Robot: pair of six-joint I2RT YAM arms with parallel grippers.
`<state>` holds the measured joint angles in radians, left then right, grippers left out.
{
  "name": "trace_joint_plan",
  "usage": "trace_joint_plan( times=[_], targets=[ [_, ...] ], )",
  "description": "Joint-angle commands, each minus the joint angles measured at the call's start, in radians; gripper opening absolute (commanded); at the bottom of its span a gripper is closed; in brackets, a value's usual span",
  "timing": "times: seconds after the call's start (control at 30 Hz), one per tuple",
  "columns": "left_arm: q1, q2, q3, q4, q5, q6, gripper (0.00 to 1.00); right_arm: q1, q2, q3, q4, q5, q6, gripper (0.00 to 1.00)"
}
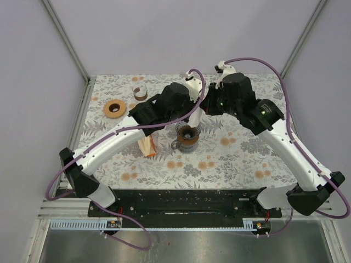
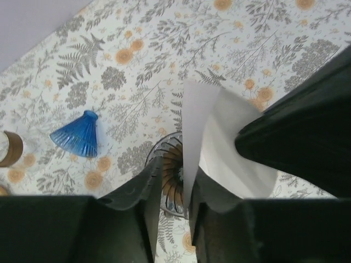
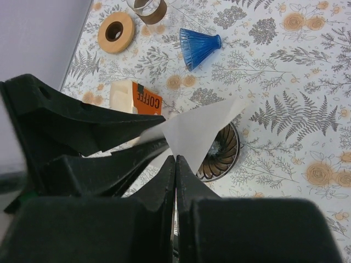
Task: Place the coffee filter in the dripper
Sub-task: Place the coffee filter in the coffee dripper.
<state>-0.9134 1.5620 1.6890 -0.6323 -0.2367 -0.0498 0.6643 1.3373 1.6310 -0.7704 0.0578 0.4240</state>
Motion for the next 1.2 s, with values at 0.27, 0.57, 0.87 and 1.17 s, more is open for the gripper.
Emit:
trace_joint_plan(
  times=[0.27, 0.57, 0.87, 1.17],
  targets=[
    [0.053, -0.125, -0.077, -0.018, -0.018, -0.039, 0.0, -0.02, 0.013, -0.039, 0.039, -0.047, -0.063, 0.14],
    [0.077, -0.129, -0.055, -0.083, 0.043, -0.209, 0.0, 0.0, -0.05, -0.247, 0.333, -0.139, -0.014, 0.4],
    [0.136, -0.111, -0.032, -0.083, 0.071, -0.265, 0.0, 0.101, -0.104, -0.399, 0.562, -0.018, -0.037, 0.49],
    [0.162, -0.137, -0.081, -0.072, 0.123, -0.269, 0.0, 0.101, -0.095, -0.352, 0.45, 0.207, -0.027, 0.1]
  ],
)
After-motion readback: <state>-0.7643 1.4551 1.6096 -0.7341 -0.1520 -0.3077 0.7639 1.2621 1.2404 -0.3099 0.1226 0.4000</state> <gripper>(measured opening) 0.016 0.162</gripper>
